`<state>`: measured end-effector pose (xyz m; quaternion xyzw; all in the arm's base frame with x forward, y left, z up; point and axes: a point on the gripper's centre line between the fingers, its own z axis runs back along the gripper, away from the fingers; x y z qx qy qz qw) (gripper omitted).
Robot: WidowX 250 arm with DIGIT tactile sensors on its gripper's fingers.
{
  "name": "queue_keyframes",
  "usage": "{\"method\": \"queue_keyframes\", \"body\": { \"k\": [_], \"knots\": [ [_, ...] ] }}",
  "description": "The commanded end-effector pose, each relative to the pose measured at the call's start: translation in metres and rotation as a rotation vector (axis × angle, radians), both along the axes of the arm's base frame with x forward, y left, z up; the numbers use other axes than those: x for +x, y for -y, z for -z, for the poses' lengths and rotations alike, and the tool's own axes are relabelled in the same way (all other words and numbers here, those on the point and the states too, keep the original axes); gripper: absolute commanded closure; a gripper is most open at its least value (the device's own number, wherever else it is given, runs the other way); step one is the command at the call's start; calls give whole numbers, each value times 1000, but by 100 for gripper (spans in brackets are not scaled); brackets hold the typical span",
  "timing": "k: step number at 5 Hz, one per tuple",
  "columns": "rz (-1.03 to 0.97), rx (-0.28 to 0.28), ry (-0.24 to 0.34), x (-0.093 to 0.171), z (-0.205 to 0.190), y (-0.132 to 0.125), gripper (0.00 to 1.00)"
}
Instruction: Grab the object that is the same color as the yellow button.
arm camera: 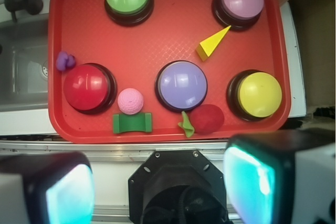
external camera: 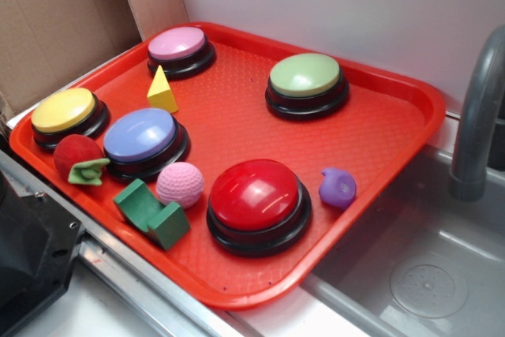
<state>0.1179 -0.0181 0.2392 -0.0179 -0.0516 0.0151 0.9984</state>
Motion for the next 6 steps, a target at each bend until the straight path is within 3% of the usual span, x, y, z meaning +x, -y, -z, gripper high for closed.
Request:
{"method": "queue_keyframes", "body": {
  "k": [1,3,6],
  "knots": [
    [0,0,0,0,0,0,0],
    [-303,-20,6,42,39,-24,0],
    [-747,74,102,99,120,-67,0]
  ]
}}
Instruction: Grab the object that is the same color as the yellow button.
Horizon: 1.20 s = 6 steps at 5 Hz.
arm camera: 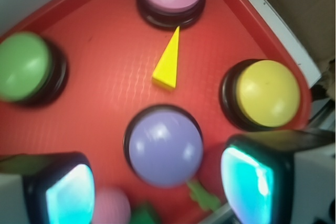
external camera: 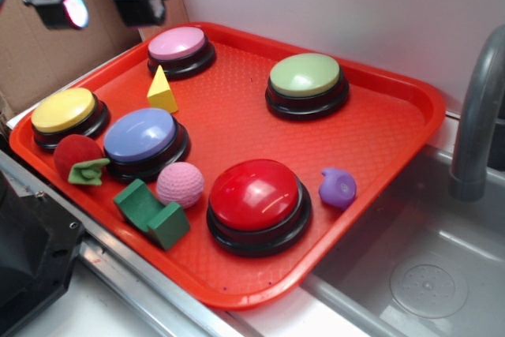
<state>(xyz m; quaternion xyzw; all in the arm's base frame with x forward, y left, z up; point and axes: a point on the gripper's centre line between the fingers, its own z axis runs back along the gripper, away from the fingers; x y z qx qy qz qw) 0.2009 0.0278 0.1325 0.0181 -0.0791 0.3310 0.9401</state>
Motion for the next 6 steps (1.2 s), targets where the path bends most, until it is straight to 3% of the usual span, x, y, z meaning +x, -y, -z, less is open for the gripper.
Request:
{"method": "queue_keyframes", "body": {
  "k": [1,2,3,4,5,6],
  "knots": [
    [-162,66,31,28,37,-32,0],
    [-224,115,70,41,64,-50,0],
    [-236,112,48,45,84,-63,0],
    [-221,73,45,44,95,-64,0],
    [-225,41,53,41,102,-64,18],
    [-219,17,38,42,102,-64,100]
  ]
}}
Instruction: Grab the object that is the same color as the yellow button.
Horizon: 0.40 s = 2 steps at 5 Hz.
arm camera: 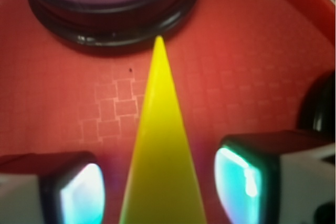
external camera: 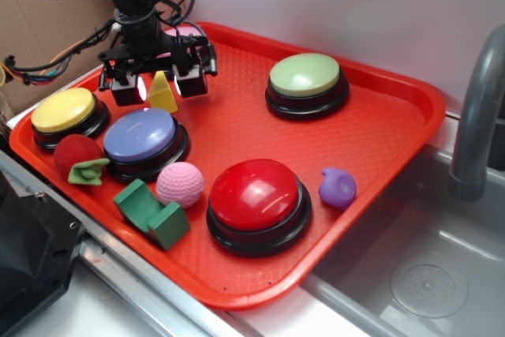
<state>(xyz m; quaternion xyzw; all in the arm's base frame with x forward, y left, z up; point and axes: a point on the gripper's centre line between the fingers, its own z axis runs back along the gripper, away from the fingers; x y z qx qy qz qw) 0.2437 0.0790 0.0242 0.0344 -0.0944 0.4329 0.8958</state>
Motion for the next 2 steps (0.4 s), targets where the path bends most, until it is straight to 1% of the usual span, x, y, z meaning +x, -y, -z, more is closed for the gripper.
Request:
{"method": "queue_keyframes", "body": {
  "k": [1,2],
  "knots": [
    [12,-13,9,0,-8,-13,100],
    [89,3,-10,4,-25,-9,100]
  ]
}}
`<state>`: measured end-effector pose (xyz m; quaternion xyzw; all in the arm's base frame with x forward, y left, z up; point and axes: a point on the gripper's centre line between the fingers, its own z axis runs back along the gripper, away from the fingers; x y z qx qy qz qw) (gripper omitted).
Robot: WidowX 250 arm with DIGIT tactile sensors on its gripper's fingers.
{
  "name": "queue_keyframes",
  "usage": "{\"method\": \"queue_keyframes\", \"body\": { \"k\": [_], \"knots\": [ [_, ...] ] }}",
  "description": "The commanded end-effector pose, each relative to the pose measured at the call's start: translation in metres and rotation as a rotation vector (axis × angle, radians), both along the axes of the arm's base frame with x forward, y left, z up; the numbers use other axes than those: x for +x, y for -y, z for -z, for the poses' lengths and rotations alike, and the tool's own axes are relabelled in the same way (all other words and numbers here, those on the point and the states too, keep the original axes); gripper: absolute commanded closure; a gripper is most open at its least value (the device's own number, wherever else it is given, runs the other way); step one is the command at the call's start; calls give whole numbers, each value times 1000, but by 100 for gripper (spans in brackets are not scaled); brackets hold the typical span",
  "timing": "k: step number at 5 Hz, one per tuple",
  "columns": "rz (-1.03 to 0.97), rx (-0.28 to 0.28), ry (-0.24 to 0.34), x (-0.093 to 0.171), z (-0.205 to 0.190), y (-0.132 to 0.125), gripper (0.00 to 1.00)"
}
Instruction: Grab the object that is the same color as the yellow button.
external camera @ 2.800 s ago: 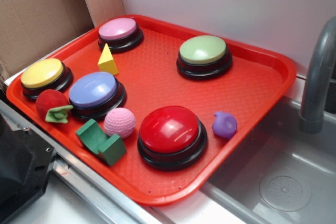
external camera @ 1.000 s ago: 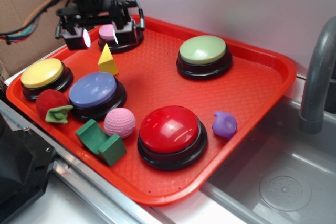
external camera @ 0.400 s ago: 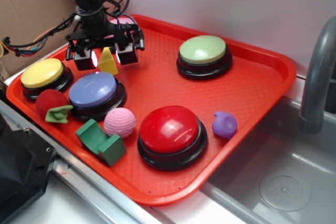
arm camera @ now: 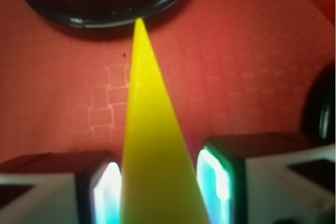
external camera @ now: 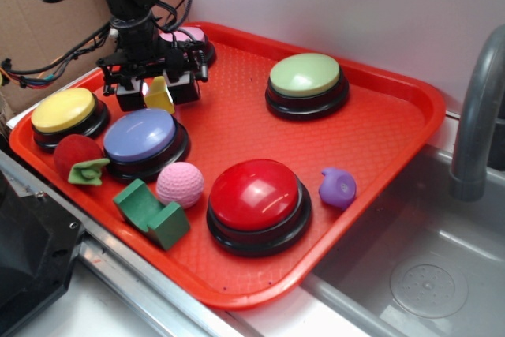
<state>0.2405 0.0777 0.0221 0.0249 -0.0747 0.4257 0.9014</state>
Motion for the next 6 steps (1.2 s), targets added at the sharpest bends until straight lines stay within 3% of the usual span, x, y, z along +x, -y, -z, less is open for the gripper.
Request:
{"method": "queue_keyframes", "body": {
  "k": [1,2,3,4,5,6],
  "knots": [
    [246,48,47,12,-78,4,100],
    [421,-25,11,15,-117,31,100],
    [575,-54,16,6,-139,59,100],
    [689,-33,13,-9,-154,86,100],
    [683,-34,12,-18,-151,92,100],
    [648,-15,-37,-11,-147,83,100]
  ]
}}
